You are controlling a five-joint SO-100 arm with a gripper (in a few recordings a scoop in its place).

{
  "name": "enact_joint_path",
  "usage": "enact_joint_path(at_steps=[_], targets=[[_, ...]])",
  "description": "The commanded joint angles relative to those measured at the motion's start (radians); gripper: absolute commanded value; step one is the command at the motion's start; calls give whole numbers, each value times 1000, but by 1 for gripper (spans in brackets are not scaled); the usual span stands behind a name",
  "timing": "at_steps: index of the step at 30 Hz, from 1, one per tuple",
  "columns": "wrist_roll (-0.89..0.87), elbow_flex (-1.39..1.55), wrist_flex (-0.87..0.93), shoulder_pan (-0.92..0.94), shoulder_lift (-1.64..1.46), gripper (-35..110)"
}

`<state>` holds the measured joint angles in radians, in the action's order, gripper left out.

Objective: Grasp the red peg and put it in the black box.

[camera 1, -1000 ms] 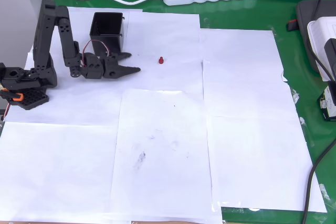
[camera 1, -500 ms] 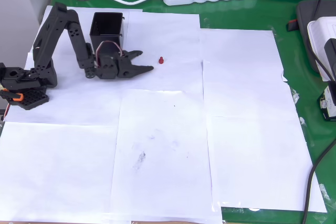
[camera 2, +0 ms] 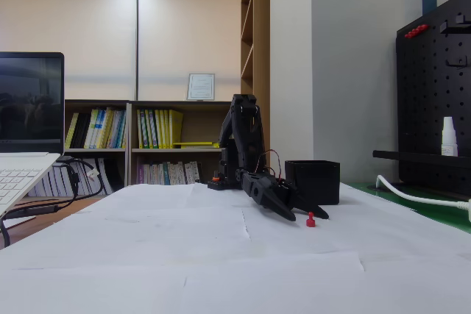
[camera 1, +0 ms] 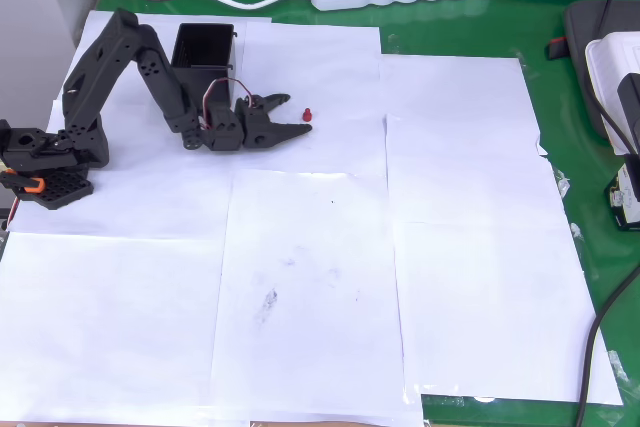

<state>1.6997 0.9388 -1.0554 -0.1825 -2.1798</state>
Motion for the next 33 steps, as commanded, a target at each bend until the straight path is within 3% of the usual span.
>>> enact_joint_path(at_steps=[1,33], targets=[[15,23,2,-3,-5,37],[25,77,57,15,-6,37]])
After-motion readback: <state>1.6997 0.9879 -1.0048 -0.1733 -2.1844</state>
